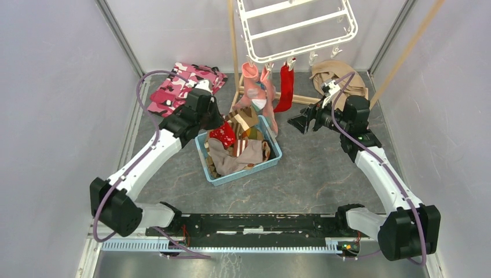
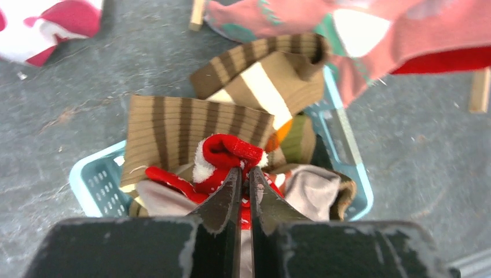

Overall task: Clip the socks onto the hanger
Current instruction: Pick up the sock from the bin.

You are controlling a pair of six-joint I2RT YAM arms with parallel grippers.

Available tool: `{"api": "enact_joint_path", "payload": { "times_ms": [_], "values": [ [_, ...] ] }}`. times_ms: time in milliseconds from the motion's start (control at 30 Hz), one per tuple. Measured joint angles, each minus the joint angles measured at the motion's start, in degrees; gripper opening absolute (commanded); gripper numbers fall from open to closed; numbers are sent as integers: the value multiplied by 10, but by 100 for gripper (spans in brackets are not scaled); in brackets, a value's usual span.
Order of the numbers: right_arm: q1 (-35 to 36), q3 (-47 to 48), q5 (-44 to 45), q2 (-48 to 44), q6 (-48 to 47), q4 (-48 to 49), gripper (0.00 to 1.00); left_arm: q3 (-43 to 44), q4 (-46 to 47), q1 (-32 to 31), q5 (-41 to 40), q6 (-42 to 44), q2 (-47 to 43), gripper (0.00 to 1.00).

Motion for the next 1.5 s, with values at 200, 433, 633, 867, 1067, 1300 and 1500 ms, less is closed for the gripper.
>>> {"api": "enact_joint_path", "payload": {
  "times_ms": [200,433,633,867,1067,1300,1500],
  "values": [
    [15,11,-20,0,-13,9,86,-49,55,0,96,60,-61,2],
    [59,23,-59,-2,-45,35,87,-135,218,1,289,129,-131,2],
    [126,38,-92,-15,-122,63,87,-175,430,0,487,113,-121,2],
    [141,76,-110,-15,-190,62,87,-173,624,0,673,50,-45,2],
    [155,81,-122,-13,-201,48,86,-125,616,0,745,60,-14,2],
    [175,81,-123,-6,-199,34,81,-114,612,0,767,67,-13,2],
    [192,86,-132,15,-188,29,62,-114,611,0,773,68,-11,2]
  ]
}}
